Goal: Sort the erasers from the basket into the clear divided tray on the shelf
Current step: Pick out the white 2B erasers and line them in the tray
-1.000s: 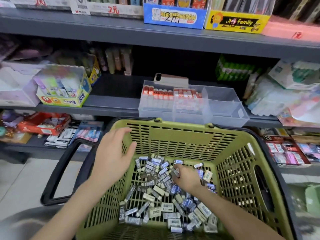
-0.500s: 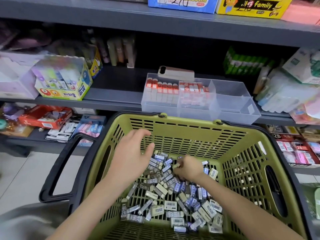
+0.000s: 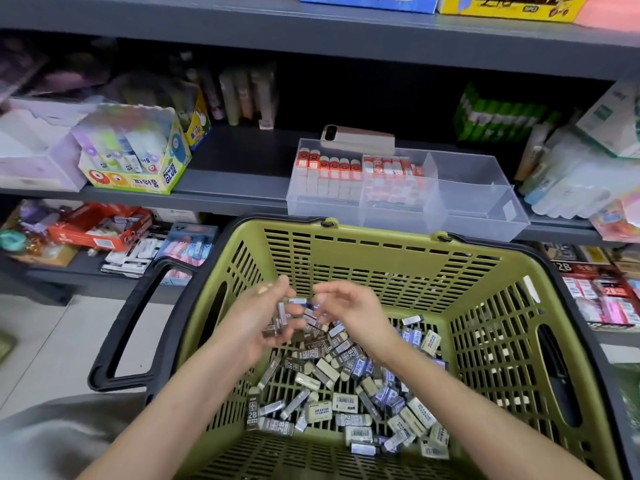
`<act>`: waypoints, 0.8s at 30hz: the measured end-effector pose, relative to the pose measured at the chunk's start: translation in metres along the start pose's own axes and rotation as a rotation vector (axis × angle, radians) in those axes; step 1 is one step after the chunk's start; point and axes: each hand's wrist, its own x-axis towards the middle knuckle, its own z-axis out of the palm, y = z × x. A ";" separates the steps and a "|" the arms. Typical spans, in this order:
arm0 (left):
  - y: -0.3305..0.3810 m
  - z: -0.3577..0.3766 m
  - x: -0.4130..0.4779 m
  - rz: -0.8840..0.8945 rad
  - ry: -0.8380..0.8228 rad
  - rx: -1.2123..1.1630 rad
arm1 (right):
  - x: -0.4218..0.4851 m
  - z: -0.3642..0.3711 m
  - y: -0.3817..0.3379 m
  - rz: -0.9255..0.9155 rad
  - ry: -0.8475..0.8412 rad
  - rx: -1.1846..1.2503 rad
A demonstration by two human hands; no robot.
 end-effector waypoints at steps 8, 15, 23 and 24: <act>0.034 -0.028 -0.011 0.114 0.021 -0.259 | 0.029 0.018 0.103 -0.065 -0.286 -1.037; 0.033 -0.021 -0.012 0.048 -0.067 -0.304 | 0.025 0.029 0.104 -0.117 -0.356 -1.134; 0.020 -0.018 -0.005 -0.027 -0.037 -0.272 | 0.004 0.011 0.083 0.103 -0.199 -0.648; 0.018 -0.018 -0.004 -0.031 -0.027 -0.267 | 0.002 0.007 0.074 0.167 -0.145 -0.487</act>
